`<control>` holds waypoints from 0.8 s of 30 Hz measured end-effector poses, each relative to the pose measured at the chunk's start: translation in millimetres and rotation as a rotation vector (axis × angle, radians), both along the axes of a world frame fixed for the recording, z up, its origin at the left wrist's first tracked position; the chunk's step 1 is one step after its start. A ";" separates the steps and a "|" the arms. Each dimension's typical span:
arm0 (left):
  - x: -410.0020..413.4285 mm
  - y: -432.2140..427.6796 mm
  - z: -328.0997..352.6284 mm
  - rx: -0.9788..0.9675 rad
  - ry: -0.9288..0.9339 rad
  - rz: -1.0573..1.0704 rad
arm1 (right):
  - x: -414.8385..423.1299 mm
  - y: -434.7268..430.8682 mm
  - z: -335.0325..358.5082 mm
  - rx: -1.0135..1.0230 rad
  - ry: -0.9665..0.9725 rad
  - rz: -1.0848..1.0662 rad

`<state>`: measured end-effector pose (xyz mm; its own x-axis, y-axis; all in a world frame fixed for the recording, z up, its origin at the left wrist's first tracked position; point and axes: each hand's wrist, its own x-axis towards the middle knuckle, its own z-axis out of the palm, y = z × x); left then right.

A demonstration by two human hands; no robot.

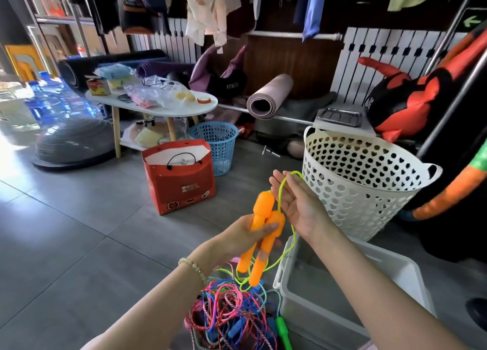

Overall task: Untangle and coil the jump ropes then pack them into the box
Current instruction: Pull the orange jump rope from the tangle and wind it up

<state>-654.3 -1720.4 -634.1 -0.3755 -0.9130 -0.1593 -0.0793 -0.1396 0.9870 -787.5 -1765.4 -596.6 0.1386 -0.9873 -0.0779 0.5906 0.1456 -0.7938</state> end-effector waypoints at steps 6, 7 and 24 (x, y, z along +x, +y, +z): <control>25.7 -15.2 25.7 -0.082 0.270 0.427 | 0.9 23.3 -10.8 -0.065 0.741 0.410; 29.4 -16.8 27.5 -0.080 0.333 0.449 | 4.1 29.1 -13.6 -0.112 0.818 0.500; 33.5 -7.4 25.5 0.092 0.321 0.199 | -1.5 17.2 -9.2 -0.620 0.938 -0.121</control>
